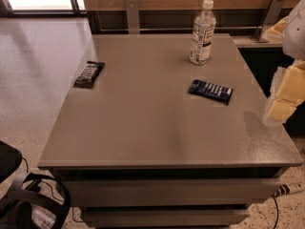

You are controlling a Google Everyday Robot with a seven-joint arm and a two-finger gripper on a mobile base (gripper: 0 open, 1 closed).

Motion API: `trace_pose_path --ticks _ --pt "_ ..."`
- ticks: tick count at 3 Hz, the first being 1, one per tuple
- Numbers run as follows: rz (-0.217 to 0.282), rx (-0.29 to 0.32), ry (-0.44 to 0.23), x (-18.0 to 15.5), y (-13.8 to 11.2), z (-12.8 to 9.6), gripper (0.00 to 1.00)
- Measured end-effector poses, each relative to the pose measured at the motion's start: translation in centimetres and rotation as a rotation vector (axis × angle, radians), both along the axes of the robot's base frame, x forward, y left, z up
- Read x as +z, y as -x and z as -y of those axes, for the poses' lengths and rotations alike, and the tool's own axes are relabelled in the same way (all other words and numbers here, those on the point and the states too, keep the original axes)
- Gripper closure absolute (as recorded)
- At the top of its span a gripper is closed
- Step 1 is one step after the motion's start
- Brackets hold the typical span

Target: Move rxbar blueberry near rxbar chocolate

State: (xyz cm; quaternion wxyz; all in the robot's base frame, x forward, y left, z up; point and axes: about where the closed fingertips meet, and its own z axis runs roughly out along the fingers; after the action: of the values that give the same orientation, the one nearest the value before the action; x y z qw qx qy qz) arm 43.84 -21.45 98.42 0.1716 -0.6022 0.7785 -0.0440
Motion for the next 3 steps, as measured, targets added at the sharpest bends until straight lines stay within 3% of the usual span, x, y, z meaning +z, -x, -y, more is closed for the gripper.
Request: trace_pose_path --ticks 1,3 --pt "0.004 -0.007 -0.024 0.0 -0.6 0.2 0.00" --pt "0.010 -0.010 -0.206 -1.9 -4.6 1.7 0.00"
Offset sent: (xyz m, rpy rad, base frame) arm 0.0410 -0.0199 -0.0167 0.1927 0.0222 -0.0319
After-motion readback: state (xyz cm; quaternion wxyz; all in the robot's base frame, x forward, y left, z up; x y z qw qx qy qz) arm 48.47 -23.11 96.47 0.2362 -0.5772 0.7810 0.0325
